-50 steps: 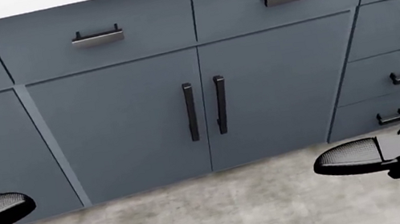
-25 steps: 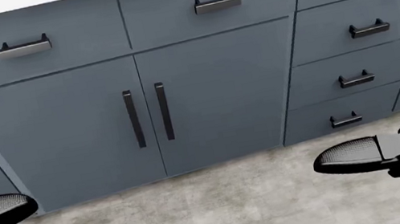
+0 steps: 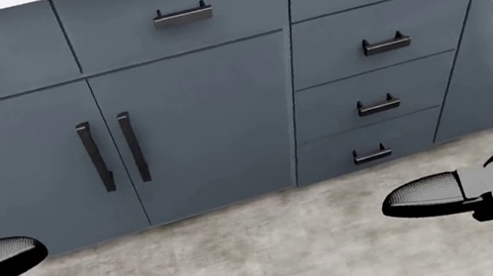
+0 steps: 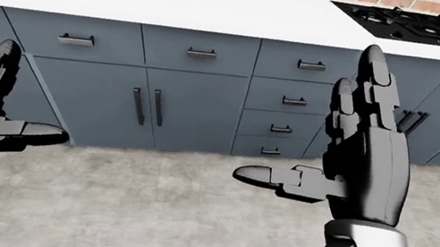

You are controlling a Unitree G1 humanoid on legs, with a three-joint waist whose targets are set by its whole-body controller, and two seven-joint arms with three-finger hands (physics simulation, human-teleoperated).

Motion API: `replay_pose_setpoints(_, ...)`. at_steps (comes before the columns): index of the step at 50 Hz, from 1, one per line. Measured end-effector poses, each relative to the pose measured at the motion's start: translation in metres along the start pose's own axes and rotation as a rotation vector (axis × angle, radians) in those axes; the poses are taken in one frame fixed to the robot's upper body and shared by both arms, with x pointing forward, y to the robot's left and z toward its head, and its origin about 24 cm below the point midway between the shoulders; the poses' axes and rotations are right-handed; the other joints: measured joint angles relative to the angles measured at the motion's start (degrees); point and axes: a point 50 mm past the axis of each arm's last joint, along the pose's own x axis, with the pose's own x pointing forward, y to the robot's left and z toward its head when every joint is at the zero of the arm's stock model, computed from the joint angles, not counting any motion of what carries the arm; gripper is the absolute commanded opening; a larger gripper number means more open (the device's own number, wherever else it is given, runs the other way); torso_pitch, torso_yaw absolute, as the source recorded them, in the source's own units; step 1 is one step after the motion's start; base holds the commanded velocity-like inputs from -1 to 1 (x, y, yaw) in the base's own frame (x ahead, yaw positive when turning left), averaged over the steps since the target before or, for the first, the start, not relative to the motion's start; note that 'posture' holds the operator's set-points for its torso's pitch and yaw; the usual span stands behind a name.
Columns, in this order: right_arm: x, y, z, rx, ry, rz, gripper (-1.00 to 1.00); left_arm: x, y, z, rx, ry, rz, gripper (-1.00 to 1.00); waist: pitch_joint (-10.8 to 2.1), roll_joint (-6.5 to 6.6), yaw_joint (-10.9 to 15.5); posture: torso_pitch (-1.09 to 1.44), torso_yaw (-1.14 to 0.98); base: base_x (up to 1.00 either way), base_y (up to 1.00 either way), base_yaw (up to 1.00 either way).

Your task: Navigate to the stove.

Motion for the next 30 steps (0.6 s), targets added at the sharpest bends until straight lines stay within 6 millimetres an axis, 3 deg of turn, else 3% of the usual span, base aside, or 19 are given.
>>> replay_pose_setpoints(3,-0.0012,-0.0008,0.0046,0.002,-0.035,-0.009,1.0,-0.0019,-0.0017,0.0041,-0.005,-0.033,-0.008,1.0,0.87,-2.67,0.4,0.0,0.0,0.0,-0.54,0.0)
replay_pose_setpoints(5,-0.0008,-0.001,0.0054,0.0,-0.041,-0.01,1.0,-0.0016,-0.0026,0.0051,-0.008,-0.04,-0.014,1.0,0.41,-5.45,-0.1,0.0,0.0,0.0,-0.54,0.0)
replay_pose_setpoints(7,0.0006,-0.0042,0.0001,-0.005,-0.012,-0.034,1.0,-0.0021,-0.0069,-0.0009,-0.022,-0.007,-0.041,1.0,1.3,-4.73,-0.9,0.0,0.0,0.0,-0.55,0.0)
replay_pose_setpoints(9,0.0015,-0.0053,-0.0032,-0.012,0.009,-0.043,1.0,-0.0017,-0.0079,-0.0034,-0.018,0.014,-0.056,1.0,1.36,-4.48,-1.0,0.0,0.0,0.0,-0.55,0.0)
replay_pose_setpoints(16,0.0004,-0.0035,0.0046,-0.016,-0.03,-0.023,1.0,-0.0021,-0.005,0.0041,-0.008,-0.029,-0.032,1.0,2.01,-0.79,-0.6,0.0,0.0,0.0,-0.56,0.0)
replay_pose_setpoints(18,0.0008,-0.0033,0.0056,-0.014,-0.036,-0.023,1.0,-0.0023,-0.0058,0.0045,-0.009,-0.032,-0.035,1.0,1.72,0.61,-0.4,0.0,0.0,0.0,-0.56,0.0)
replay_pose_setpoints(20,-0.0001,-0.0003,0.0022,-0.005,-0.016,-0.007,1.0,-0.0014,-0.0037,-0.0003,-0.013,-0.004,-0.021,1.0,1.87,0.34,0.5,0.0,0.0,0.0,-0.56,0.0)
replay_pose_setpoints(23,-0.0001,0.0015,-0.0018,-0.012,0.012,0.01,1.0,-0.0007,-0.0016,-0.0027,-0.004,0.013,-0.009,1.0,0.3,1.11,0.0,0.0,0.0,0.0,-0.56,0.0)
replay_pose_setpoints(26,-0.0006,0.0,0.0028,-0.01,-0.021,-0.003,1.0,-0.0017,-0.0032,0.0023,-0.003,-0.024,-0.016,1.0,0.37,-0.82,0.1,0.0,0.0,0.0,-0.57,0.0)
replay_pose_setpoints(28,-0.0013,0.0002,0.0049,-0.008,-0.038,-0.003,1.0,-0.0023,-0.0036,0.0029,-0.003,-0.03,-0.017,1.0,0.94,-2.88,0.4,0.0,0.0,0.0,-0.56,0.0)
replay_pose_setpoints(30,-0.0009,-0.0007,0.0056,-0.013,-0.041,-0.004,1.0,-0.0014,-0.0042,0.0033,-0.007,-0.031,-0.02,1.0,0.42,-5.6,-0.1,0.0,0.0,0.0,-0.56,0.0)
